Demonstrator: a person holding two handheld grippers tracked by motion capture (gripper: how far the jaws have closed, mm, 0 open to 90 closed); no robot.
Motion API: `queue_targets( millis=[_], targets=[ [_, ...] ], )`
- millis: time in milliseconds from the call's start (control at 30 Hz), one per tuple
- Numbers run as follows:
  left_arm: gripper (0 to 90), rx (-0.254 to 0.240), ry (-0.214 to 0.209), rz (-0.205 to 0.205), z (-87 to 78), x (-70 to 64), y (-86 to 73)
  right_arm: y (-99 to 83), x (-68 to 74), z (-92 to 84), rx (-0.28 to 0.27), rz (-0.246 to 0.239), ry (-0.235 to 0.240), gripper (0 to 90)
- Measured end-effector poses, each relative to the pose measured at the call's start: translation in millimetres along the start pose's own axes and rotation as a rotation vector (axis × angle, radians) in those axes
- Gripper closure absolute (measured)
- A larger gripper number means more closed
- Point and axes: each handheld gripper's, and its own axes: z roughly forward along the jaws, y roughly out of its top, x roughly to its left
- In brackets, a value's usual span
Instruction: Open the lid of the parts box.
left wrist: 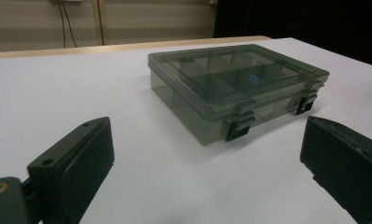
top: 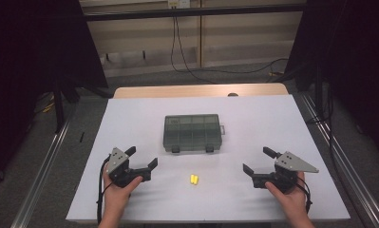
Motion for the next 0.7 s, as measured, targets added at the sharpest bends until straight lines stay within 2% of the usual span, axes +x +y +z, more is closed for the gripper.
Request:
queue_targets(
  millis=[167, 367, 700],
  targets=[
    [4.1, 0.02, -0.008, 0.01, 7.3, -2.2, 0.7, 2.5, 1.7, 10.3, 0.023, -0.004, 0.009, 2.9],
    [4.5, 0.028, -0.012, 0.019, 11.5, -3.7, 1.7, 4.9, 0.3, 17.9, 0.028, 0.015, 0.01, 3.0],
    [5.0, 0.032, -0.003, 0.009, 17.9, -2.5, 3.0, 8.1, 3.4, 32.8, 0.048, -0.007, 0.022, 4.4]
  ],
)
